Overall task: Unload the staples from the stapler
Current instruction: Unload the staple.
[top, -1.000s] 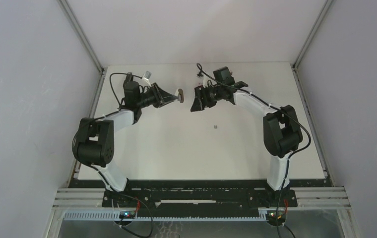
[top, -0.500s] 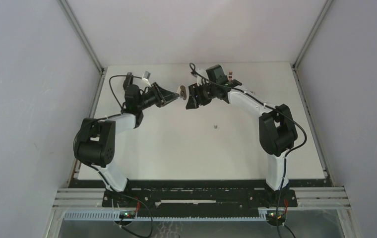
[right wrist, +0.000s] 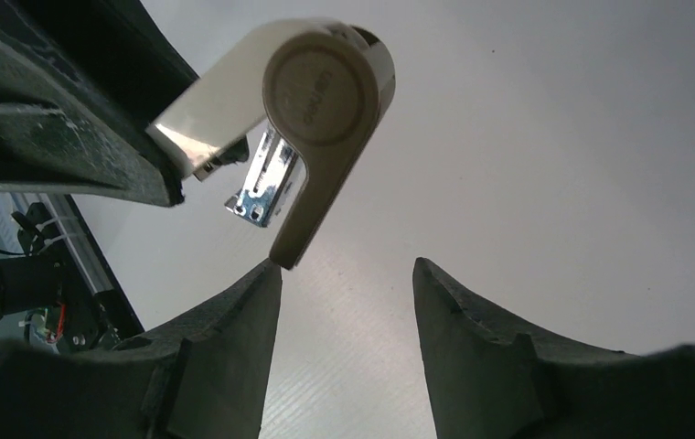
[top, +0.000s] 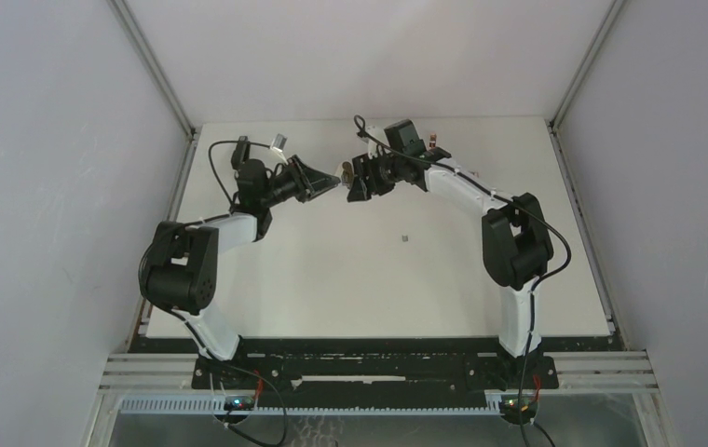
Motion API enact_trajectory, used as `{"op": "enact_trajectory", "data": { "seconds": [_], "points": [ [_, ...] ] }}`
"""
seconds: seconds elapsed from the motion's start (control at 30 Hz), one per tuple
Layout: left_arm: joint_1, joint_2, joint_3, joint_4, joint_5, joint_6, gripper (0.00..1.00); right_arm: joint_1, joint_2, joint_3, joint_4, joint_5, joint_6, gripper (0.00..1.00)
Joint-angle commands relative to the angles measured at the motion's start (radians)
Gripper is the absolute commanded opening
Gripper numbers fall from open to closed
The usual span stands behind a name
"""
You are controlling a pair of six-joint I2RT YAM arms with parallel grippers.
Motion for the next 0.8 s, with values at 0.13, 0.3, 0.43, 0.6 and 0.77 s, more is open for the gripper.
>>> {"op": "enact_trajectory", "data": {
  "seconds": [0.13, 0.3, 0.43, 0.6, 0.77],
  "points": [
    [-0.018, -0.003, -0.009, 0.023, 0.004, 0.051, 0.00, -0.003, 0.008, 0.073, 0.038, -0.042, 0.061, 0.55],
    [-0.022, 0.000, -0.007, 0.021, 0.004, 0.055, 0.00, -0.012, 0.009, 0.074, 0.032, 0.011, 0.063, 0.53],
    [-0.030, 0.005, -0.004, 0.021, 0.007, 0.058, 0.00, -0.026, 0.017, 0.081, 0.027, 0.002, 0.071, 0.48],
    [-0.037, 0.014, 0.002, 0.002, 0.008, 0.072, 0.00, -0.034, 0.022, 0.088, 0.028, -0.024, 0.075, 0.44],
    [-0.045, 0.017, 0.008, -0.015, 0.008, 0.086, 0.00, -0.034, 0.032, 0.096, 0.022, -0.027, 0.068, 0.32]
  ]
}}
